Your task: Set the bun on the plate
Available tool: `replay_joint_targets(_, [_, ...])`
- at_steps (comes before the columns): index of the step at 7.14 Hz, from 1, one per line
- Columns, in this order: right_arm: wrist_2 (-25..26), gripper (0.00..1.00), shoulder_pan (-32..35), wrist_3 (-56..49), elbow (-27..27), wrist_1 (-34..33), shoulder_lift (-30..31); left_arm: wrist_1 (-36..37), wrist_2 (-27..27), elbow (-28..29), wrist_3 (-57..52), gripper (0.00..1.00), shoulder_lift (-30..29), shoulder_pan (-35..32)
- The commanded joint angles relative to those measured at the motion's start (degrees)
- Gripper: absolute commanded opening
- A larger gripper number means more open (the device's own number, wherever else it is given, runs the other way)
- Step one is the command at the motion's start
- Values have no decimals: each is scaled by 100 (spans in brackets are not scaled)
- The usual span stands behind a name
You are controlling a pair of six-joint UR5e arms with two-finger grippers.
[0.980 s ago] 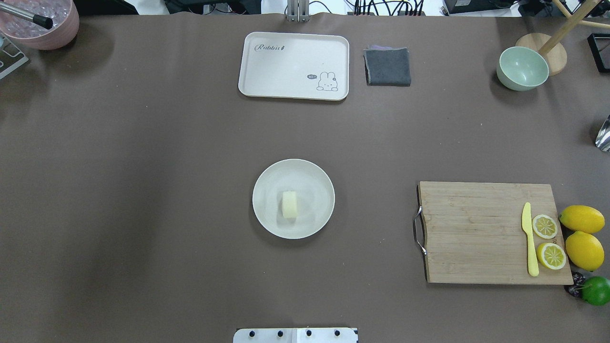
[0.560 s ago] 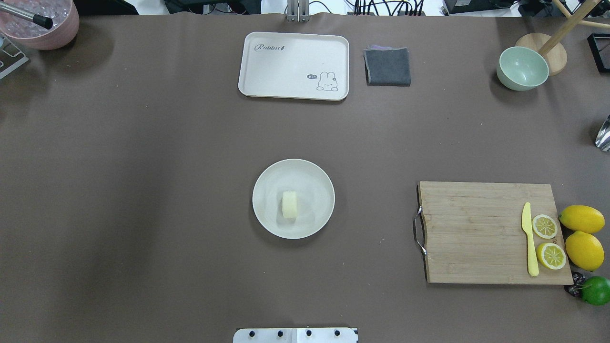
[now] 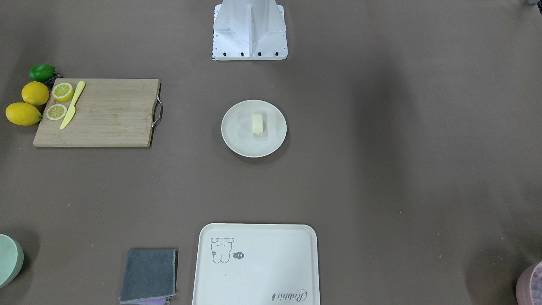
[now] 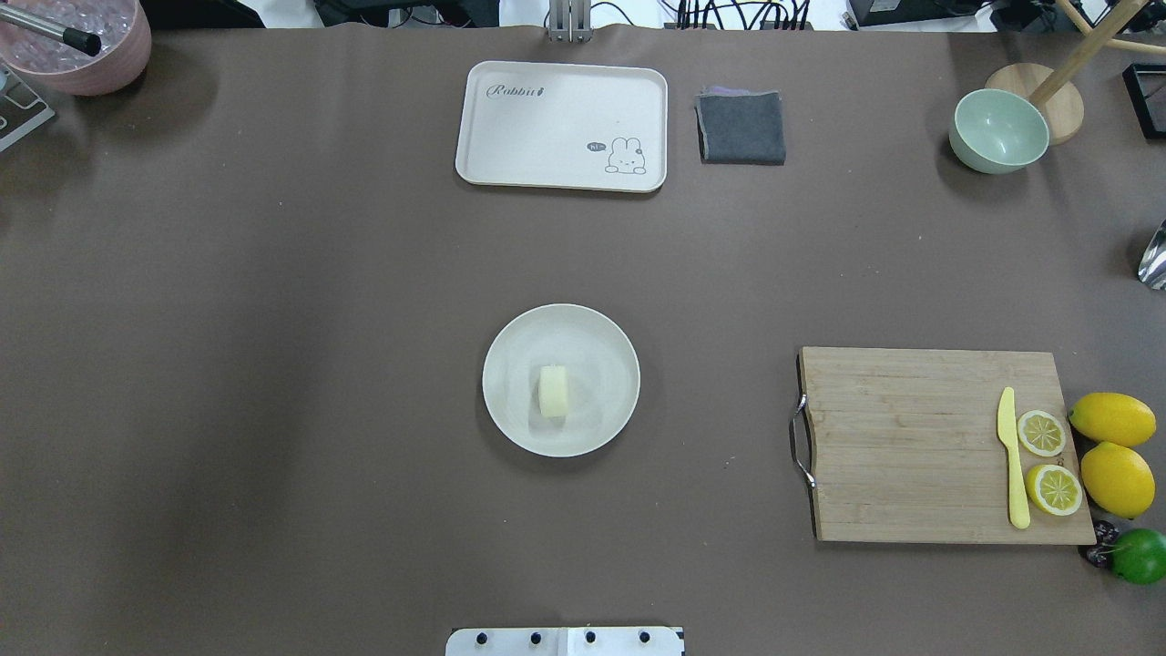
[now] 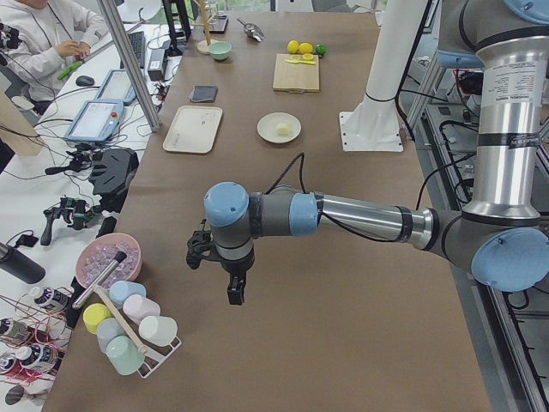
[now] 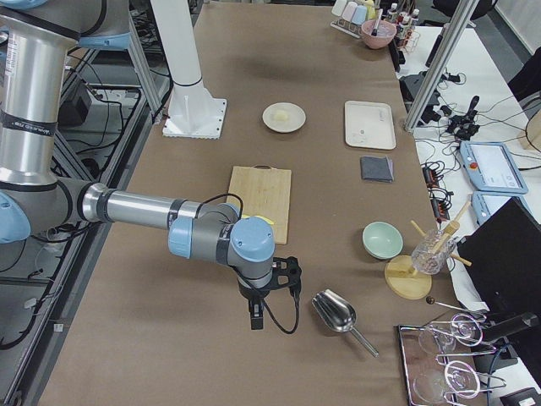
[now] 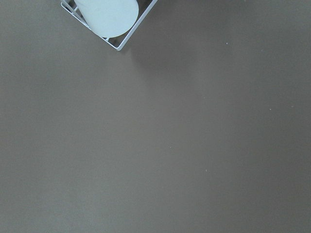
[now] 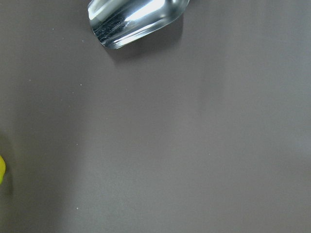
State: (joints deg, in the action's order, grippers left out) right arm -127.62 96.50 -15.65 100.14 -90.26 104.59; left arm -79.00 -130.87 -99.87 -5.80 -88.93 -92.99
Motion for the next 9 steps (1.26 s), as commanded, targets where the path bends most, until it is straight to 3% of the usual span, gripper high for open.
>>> replay_joint_targets(1, [0, 100, 0, 0, 6, 9, 0, 16, 0, 12, 0, 98, 7, 0])
replay_joint_targets(9, [-9, 100, 0, 0, 85, 9, 0, 16, 9, 29, 0, 98, 7, 0])
